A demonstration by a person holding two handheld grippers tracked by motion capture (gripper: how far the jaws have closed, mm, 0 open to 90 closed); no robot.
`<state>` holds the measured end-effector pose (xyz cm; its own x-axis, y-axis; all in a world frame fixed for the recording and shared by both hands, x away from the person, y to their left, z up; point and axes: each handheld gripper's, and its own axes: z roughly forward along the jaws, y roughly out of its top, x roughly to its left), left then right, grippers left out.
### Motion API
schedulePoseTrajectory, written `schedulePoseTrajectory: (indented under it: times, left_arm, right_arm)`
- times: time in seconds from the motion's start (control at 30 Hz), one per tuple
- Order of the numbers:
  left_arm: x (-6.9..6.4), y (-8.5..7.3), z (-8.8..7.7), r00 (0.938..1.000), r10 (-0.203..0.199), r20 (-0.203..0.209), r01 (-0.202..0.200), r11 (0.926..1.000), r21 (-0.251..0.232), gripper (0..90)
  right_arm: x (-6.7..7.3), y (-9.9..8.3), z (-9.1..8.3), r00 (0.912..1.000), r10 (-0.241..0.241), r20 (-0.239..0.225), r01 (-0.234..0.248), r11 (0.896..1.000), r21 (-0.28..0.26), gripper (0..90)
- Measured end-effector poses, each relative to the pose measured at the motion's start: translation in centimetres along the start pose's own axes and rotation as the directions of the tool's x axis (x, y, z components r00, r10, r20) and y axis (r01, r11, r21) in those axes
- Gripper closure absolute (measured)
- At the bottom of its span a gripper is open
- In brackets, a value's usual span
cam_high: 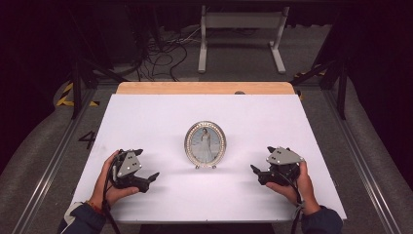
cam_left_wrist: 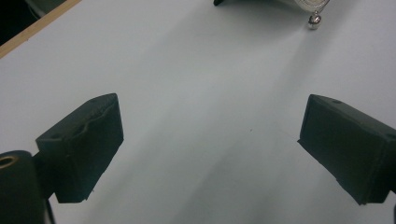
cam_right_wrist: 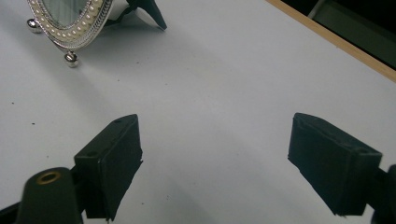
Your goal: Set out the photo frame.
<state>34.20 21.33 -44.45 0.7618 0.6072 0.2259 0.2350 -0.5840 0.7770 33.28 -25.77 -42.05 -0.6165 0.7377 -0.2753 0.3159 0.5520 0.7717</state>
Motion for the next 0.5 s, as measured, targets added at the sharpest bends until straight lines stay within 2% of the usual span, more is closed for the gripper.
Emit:
schedulePoseTrajectory:
  times: [0.37,0.5]
  left_arm:
    - [0.6,-1.4,-1.2,0.9995,-0.03,-0.012,0.03,0.9994,-0.014,6.5]
    - [0.9,-1.9,-1.7,0.9983,-0.055,-0.019,0.054,0.9982,-0.024,6.5]
  right_arm:
    - [-0.8,-1.2,-0.9,0.9992,0.025,0.03,-0.025,1.0,-0.015,15.3]
    - [-1.2,-1.8,-1.1,0.9988,0.036,0.033,-0.036,0.999,-0.022,13.9]
